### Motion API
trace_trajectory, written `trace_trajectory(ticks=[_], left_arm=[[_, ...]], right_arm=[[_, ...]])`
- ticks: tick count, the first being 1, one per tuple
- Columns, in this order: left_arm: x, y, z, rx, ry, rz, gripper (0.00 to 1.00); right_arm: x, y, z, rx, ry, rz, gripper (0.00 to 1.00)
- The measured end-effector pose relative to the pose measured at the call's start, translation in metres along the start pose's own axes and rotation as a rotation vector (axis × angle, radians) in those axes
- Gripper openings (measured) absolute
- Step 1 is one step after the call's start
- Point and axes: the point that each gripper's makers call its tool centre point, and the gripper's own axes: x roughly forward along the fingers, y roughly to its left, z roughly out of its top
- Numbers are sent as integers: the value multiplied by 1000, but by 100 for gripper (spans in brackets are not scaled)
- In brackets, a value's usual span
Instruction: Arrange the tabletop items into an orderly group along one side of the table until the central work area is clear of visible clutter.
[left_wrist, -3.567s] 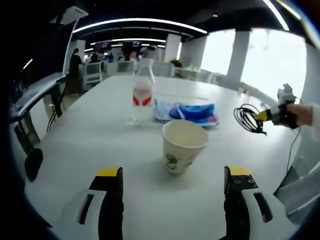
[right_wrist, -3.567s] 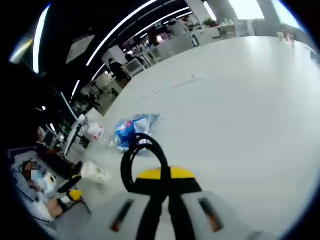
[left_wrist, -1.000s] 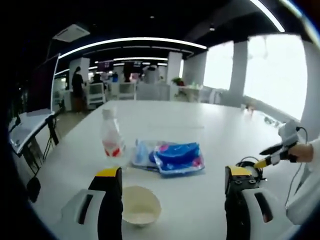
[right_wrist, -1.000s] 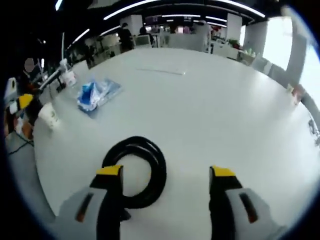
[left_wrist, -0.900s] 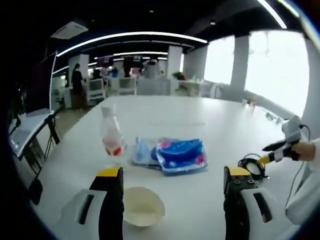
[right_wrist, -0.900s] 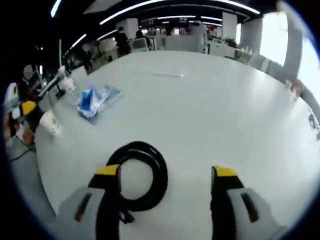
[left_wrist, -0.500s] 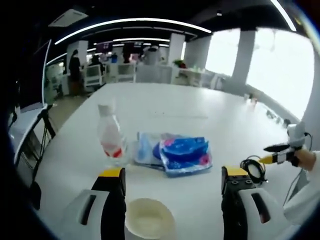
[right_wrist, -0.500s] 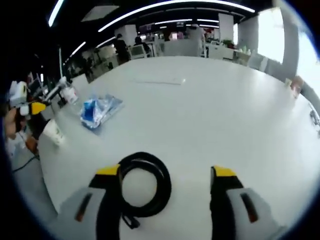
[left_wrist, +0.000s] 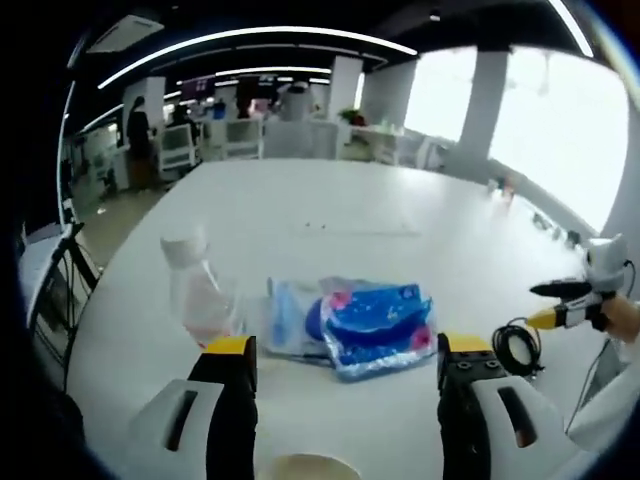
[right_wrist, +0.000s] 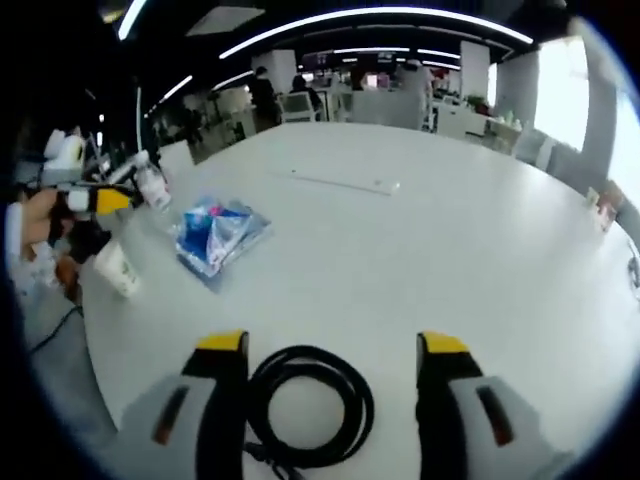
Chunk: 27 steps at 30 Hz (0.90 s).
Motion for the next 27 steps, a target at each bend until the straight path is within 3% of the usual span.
trace_trajectory(ticks=[11, 18, 27], left_arm=[[35, -1, -13, 61, 108, -49, 65], [50, 0, -27, 70, 181, -72, 62], [64, 9, -31, 76, 209, -88, 59]], right_arm=[[16, 36, 27, 13, -22, 23, 64], [39, 67, 42, 7, -27, 75, 60], [76, 102, 59, -56, -4, 120, 60]])
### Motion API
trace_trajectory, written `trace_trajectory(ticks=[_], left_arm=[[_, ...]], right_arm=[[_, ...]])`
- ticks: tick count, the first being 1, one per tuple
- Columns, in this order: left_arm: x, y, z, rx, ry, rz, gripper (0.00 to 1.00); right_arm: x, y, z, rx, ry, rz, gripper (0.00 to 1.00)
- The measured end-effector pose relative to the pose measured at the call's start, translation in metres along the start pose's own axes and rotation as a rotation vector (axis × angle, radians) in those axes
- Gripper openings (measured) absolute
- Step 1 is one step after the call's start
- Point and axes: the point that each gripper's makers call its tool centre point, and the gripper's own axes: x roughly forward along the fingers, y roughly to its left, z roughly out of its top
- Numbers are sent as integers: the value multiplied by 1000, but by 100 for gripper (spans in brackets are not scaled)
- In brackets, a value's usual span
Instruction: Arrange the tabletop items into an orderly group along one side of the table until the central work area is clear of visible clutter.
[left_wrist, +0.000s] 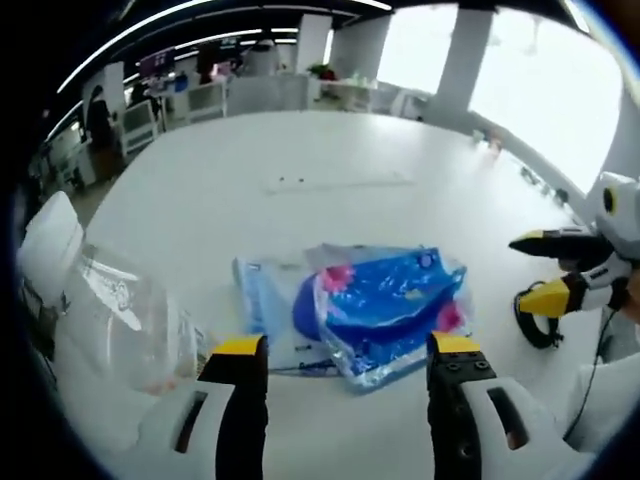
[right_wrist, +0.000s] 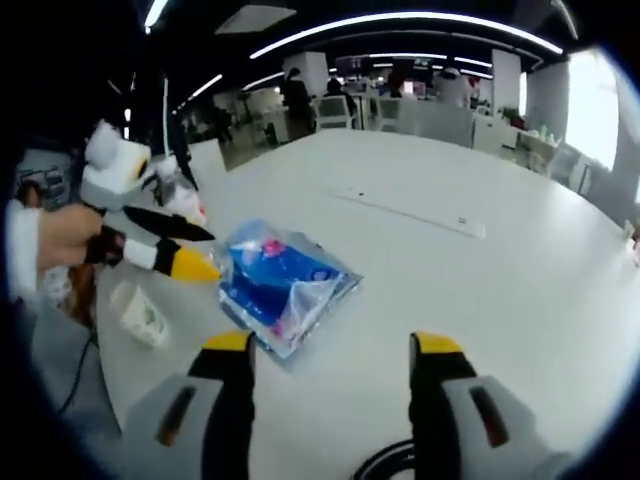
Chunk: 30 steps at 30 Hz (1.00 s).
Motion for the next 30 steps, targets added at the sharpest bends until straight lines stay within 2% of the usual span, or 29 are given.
trace_trajectory(ticks=[10, 14, 20, 23, 25, 27, 30], left_arm=[[9, 12, -9, -10, 46, 5, 55], [12, 10, -11, -13, 52, -3, 54], [20, 3, -8, -47, 39, -38, 42], [22, -2, -10, -61, 44, -49, 39], [24, -2, -11, -64, 50, -53, 39], [24, -2, -13, -67, 58, -58, 34], [25, 0, -15, -64, 67, -62, 14]], right_arm=[[23, 10, -5, 11, 29, 23, 55], [26, 15, -4, 43, 16, 45, 48], [38, 20, -6, 31, 28, 64, 42], [42, 22, -9, 39, 33, 84, 33], [46, 22, -15, 79, 48, 89, 29], [48, 24, -19, 90, 55, 100, 23], [49, 21, -21, 72, 57, 80, 14]])
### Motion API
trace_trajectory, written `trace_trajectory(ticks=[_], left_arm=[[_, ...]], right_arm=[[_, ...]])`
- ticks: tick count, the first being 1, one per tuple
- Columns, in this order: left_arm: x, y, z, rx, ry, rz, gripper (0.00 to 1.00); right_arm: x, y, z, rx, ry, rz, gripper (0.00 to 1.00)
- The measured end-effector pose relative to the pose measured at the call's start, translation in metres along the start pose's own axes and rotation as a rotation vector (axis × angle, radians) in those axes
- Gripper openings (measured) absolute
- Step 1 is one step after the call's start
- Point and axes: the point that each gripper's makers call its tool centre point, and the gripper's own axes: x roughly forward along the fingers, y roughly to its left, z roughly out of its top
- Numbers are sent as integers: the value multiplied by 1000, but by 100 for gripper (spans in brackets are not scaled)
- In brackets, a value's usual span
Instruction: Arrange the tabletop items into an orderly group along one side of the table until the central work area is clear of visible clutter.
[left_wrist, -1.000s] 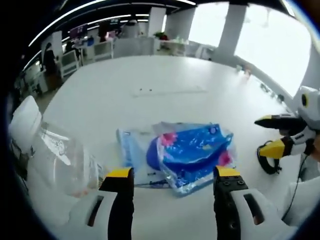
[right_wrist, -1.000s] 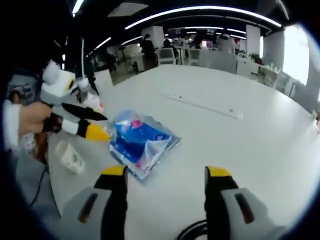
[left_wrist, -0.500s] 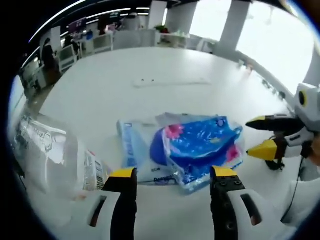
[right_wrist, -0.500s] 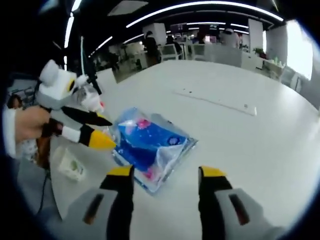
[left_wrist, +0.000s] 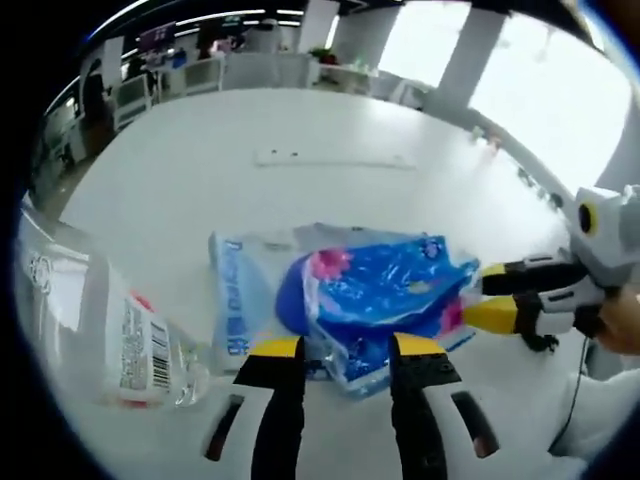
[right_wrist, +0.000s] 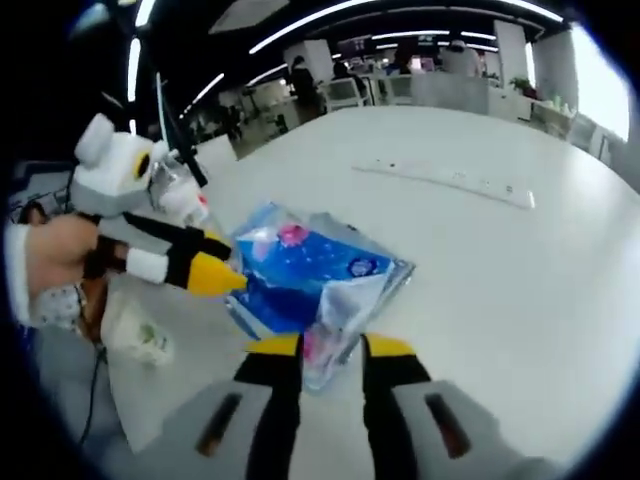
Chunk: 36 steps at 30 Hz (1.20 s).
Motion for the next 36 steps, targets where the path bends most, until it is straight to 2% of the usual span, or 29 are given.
trace_trajectory(ticks=[3, 6, 7, 8, 9, 22, 30, 36], left_arm=[[-1, 3, 3, -20, -12, 9, 9], [-3, 3, 4, -18, -15, 11, 1], [-4, 4, 5, -22, -19, 14, 1], [-7, 4, 5, -25, -24, 14, 0], [-9, 2, 6, -28, -27, 16, 0], [-44, -6, 20, -54, -99, 41, 0], [-63, -27, 36, -64, -155, 38, 0], [-70, -51, 50, -24, -170, 42, 0]], right_arm=[[0, -4, 1, 73, -16, -2, 11], [-1, -5, 1, 76, -12, -5, 9], [-2, -6, 2, 77, -16, -6, 5], [-3, -5, 5, 74, -32, 0, 0], [-4, -5, 7, 74, -35, -9, 0], [-21, 10, 19, 64, -60, 31, 0], [-45, 4, 32, 97, -108, 45, 0], [-63, -7, 37, 108, -137, 44, 0]])
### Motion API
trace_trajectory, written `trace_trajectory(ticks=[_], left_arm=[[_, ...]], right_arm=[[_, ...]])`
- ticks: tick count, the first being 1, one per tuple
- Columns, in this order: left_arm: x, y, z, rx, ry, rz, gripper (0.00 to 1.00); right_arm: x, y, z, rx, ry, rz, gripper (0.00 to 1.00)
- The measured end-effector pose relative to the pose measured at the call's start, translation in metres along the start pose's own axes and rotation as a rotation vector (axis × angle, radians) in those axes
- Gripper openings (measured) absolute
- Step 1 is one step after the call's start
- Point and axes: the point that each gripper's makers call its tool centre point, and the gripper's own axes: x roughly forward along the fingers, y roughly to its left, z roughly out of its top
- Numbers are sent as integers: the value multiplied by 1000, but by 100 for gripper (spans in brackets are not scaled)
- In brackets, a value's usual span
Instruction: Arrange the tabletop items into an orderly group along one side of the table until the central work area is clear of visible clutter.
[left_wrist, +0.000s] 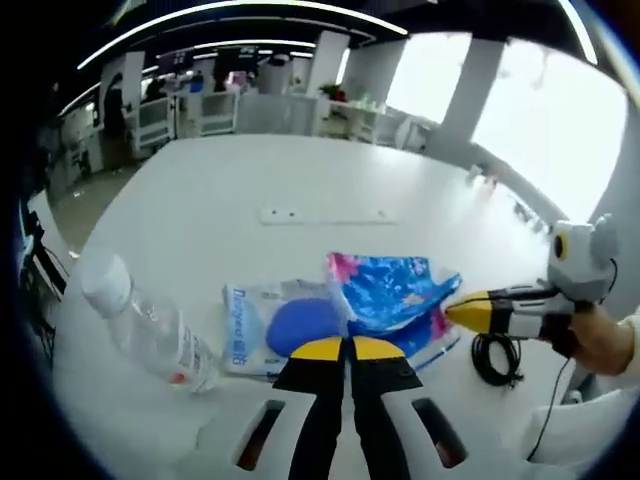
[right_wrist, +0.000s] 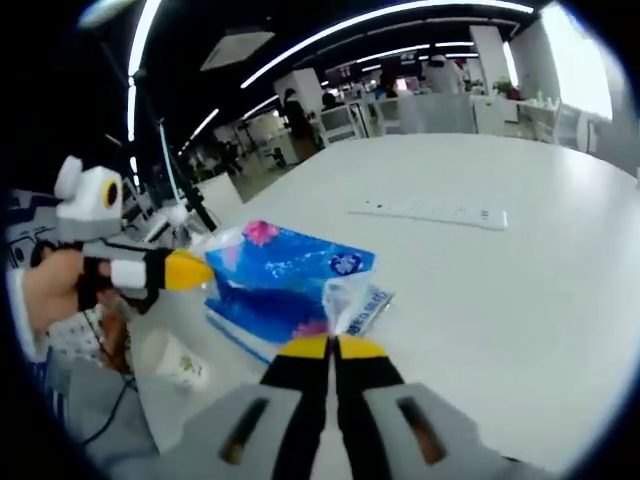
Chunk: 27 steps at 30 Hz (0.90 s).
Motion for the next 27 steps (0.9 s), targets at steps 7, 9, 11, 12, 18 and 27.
trace_trajectory(ticks=[7, 9, 11, 12, 18, 27], left_arm=[[8, -35, 14, 42, -15, -33, 0], [13, -43, 16, 45, -11, -45, 0], [20, -54, 17, 50, -12, -61, 0], [25, -61, 18, 51, -11, -75, 0], [43, -87, 21, 58, 0, -119, 0], [62, -118, 25, 93, 29, -161, 0]], right_arm=[[-26, -25, 3, 24, -29, -27, 0], [-35, -36, 5, 40, -39, -38, 0], [-41, -45, 7, 49, -52, -50, 0], [-46, -53, 7, 53, -56, -63, 0], [-62, -80, 3, 96, -70, -102, 0], [-81, -109, 1, 114, -81, -142, 0]])
